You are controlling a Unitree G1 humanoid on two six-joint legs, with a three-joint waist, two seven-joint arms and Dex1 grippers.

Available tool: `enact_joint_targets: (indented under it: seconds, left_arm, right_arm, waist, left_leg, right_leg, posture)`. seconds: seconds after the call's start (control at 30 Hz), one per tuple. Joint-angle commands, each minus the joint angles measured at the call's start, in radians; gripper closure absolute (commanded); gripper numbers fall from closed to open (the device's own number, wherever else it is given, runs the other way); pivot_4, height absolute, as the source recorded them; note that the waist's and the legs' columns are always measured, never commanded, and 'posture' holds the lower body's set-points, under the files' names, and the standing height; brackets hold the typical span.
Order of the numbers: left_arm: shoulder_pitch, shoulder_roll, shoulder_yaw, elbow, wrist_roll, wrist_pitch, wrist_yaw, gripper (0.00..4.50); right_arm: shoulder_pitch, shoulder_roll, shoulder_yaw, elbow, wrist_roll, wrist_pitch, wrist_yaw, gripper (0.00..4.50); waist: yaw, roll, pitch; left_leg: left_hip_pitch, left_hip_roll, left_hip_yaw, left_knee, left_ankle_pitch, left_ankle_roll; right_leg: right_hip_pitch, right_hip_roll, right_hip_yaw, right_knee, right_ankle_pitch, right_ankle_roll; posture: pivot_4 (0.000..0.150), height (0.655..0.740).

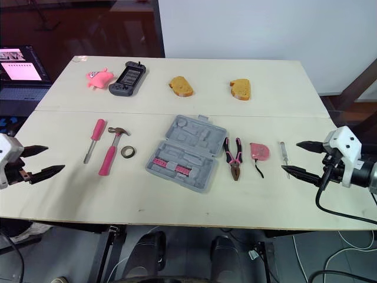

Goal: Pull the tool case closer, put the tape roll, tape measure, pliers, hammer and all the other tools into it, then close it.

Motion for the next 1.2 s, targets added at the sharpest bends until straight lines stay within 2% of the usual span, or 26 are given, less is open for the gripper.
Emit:
enact_joint_targets:
  seconds: [0.03, 0.57, 0.7, 0.87, 0.97, 1.1, 1.2]
  left_arm:
    - [-0.019, 0.023, -0.001, -0.024, -0.014, 0.016, -0.029, 0.05]
    - [-0.033, 0.028, 0.003, -0.035, -0.012, 0.039, -0.054, 0.05]
    - [-0.073, 0.042, -0.039, -0.076, 0.005, 0.075, -0.057, 0.05]
    - [-0.198, 0.036, -0.156, -0.186, -0.009, 0.206, -0.099, 0.05]
    - [-0.32, 0.004, -0.246, -0.222, -0.046, 0.312, -0.163, 0.05]
    - [-0.44, -0.063, -0.398, -0.131, 0.069, 0.186, -0.209, 0.05]
    - [-0.524, -0.106, -0.453, -0.046, 0.112, 0.124, -0.237, 0.05]
  right_arm:
    - [-0.023, -0.018, -0.002, -0.001, 0.003, -0.022, 0.007, 0.0]
    - [-0.009, -0.023, 0.004, 0.019, -0.003, -0.034, 0.023, 0.0]
    - [-0.002, -0.029, -0.025, -0.027, 0.048, 0.11, -0.017, 0.0]
    - [0.081, -0.016, -0.053, -0.209, 0.066, 0.231, -0.082, 0.0]
    - [0.131, 0.013, -0.063, -0.375, 0.121, 0.384, -0.174, 0.0]
    - [0.213, 0.058, -0.045, -0.573, 0.096, 0.444, -0.298, 0.0]
    - [0.226, 0.067, -0.03, -0.653, 0.126, 0.514, -0.346, 0.0]
  waist:
    - [-0.001, 0.0, 0.0]
    - [0.0, 0.0, 0.0]
    - [0.002, 0.0, 0.0]
    - [0.003, 0.0, 0.0]
    - [0.001, 0.0, 0.0]
    - [0.002, 0.0, -0.001]
    - [0.0, -0.001, -0.001]
  left_leg:
    - [0.0, 0.0, 0.0, 0.0, 0.0, 0.0]
    - [0.0, 0.0, 0.0, 0.0, 0.0, 0.0]
    - [0.0, 0.0, 0.0, 0.0, 0.0, 0.0]
    - [-0.001, 0.0, -0.001, 0.001, 0.0, 0.0]
    - [-0.001, 0.0, -0.001, 0.001, 0.0, 0.0]
    - [0.0, 0.0, -0.002, 0.001, 0.0, 0.0]
    - [0.0, 0.0, -0.002, 0.002, 0.0, 0.0]
  right_leg:
    - [0.0, 0.0, 0.0, 0.0, 0.0, 0.0]
    - [0.0, 0.0, 0.0, 0.0, 0.0, 0.0]
    - [0.0, 0.0, 0.0, 0.0, 0.0, 0.0]
    - [0.0, 0.0, 0.0, 0.001, 0.0, 0.0]
    - [0.0, 0.0, 0.0, 0.002, 0.0, 0.001]
    - [0.0, 0.001, 0.0, 0.002, 0.001, 0.001]
    - [0.0, 0.001, 0.0, 0.002, 0.001, 0.001]
  posture:
    - [0.15, 0.7207]
    - [0.15, 0.7207]
    - [0.15, 0.7207]
    - [0.15, 0.7207]
    - [0.15, 0.7207]
    - [0.15, 0.7207]
    - [0.15, 0.7207]
